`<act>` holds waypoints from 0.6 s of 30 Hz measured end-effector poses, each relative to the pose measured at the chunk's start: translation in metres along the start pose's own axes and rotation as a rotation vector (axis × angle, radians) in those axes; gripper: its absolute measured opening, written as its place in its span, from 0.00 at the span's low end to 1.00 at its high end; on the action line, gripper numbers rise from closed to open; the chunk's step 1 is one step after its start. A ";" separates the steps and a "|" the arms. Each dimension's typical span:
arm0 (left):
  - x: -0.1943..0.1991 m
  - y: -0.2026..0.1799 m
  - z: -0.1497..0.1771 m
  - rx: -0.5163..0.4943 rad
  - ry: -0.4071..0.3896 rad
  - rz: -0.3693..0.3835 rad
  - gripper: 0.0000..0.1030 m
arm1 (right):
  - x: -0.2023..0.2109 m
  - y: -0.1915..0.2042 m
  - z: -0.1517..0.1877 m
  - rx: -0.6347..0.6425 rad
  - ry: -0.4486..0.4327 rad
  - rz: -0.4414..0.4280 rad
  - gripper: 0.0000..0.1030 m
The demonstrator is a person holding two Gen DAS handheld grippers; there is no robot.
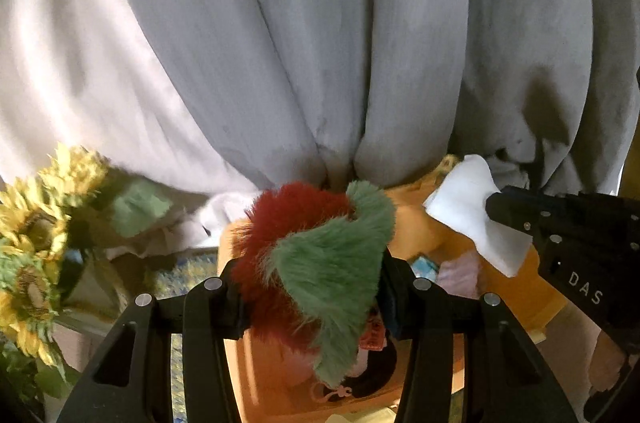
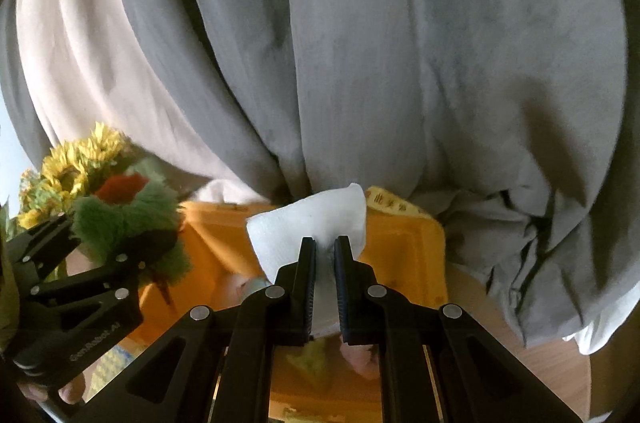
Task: Organize soft objects
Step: 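Lift the fuzzy plush and white cloth and carry both over the crate, then open both tools to drop the plush and white cloth into the crate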
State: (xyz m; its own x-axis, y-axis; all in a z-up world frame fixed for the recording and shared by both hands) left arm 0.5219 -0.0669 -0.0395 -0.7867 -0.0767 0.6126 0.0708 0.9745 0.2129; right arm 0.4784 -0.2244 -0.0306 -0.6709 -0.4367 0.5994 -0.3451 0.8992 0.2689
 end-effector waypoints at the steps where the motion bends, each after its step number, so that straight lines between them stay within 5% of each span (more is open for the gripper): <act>1: -0.005 -0.002 0.000 -0.006 0.015 0.006 0.47 | -0.005 -0.001 0.000 0.001 0.018 -0.007 0.11; 18: -0.062 -0.020 0.023 -0.098 0.215 0.028 0.50 | -0.059 -0.020 0.015 -0.020 0.209 0.005 0.11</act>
State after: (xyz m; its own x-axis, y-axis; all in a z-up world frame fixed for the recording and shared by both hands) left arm 0.5549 -0.0771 -0.0996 -0.6356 -0.1030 0.7651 0.1584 0.9526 0.2599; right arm 0.5146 -0.2168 -0.0825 -0.5210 -0.4193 0.7435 -0.3276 0.9026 0.2794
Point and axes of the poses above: each gripper's, at about its wrist camera, not at the fingertips, and x roughly against the way its jaws point, y to its left, z to its underside, the point moved 2 cm from there along -x, roughly the way its jaws point, and after that the axes turned 12 degrees about -z, right-handed, at the moved point
